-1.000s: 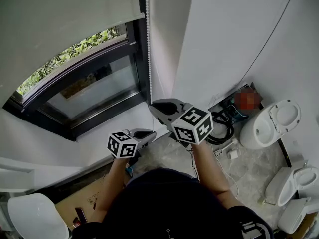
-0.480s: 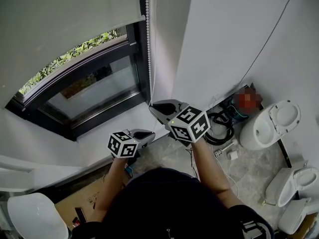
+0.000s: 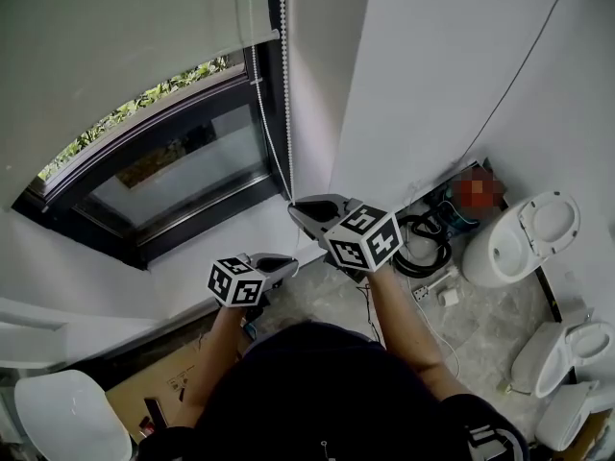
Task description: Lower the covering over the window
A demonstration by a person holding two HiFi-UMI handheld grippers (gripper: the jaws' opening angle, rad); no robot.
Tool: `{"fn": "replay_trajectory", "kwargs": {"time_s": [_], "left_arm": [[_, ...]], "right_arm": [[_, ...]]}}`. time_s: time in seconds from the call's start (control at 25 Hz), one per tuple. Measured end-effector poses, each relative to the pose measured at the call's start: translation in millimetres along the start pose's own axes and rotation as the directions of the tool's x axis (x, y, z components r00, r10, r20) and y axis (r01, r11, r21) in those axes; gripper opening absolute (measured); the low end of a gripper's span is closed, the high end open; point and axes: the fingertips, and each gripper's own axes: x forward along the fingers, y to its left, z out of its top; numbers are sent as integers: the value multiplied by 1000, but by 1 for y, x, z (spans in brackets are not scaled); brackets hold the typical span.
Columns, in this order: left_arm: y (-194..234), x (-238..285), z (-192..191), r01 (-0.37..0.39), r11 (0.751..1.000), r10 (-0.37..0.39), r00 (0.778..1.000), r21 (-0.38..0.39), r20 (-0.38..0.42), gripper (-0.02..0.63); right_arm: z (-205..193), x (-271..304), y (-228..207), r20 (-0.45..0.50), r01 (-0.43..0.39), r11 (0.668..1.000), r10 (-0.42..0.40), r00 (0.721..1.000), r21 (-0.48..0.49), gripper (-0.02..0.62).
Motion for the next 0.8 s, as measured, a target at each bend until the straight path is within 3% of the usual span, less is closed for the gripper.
{"fn": "replay_trajectory", "kwargs": {"time_s": [0.16,0.28,0.8], "left_arm": [[2,0,-5,-1,1000,1,1000,-8,-5,12],[1,-1,-8,-2,1000,2,1000,-9,-11,13],[0,-2,-3,-8,1000,8,1000,6,4,14]], "right_arm": [[-36,14,-2,-112,-5,1000,4,994,-7,12],[-50,17,2,-111,-20,999,25,994,46,12],[-52,17,-10,-118,4,999,1,993,42,12]]}}
